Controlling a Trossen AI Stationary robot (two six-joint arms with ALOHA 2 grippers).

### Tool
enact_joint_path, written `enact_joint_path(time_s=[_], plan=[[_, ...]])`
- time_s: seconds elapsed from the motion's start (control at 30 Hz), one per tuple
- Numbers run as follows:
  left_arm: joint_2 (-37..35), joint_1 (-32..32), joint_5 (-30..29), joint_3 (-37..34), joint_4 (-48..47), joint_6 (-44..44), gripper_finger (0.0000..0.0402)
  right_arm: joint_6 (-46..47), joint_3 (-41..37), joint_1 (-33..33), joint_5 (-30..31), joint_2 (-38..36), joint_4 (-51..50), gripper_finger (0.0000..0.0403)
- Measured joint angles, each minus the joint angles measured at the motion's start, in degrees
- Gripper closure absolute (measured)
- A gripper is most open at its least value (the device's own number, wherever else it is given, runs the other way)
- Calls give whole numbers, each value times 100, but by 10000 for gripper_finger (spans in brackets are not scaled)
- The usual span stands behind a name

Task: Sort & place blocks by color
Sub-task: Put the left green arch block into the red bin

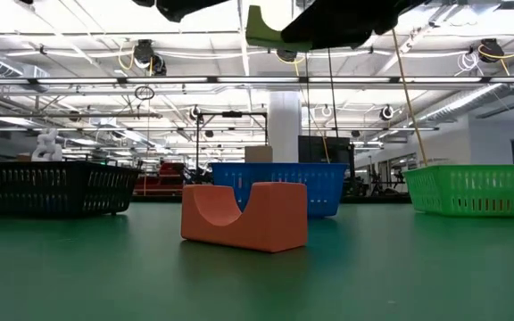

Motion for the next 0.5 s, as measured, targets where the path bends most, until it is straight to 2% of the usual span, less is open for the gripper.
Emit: enact_joint_path(time_s=[0.1, 0.2, 0.27, 0.37, 0.5], plan=[[4, 123, 200, 0, -13, -82, 135, -342, -2, -114, -56, 7, 201, 291], [4, 234, 242, 0, -15, -70, 135, -672, -2, -234, -581, 2, 592, 291], [4, 316, 406, 0, -33, -74, 135, -817, -1, -300, -726, 2, 823, 291], [6, 442, 721, 0, -134, -136, 135, -1084, 0, -379, -766, 2, 1028, 291], [7, 572, 664, 0, -179, -290, 135, -1242, 0, -404, -768, 2, 1081, 291]])
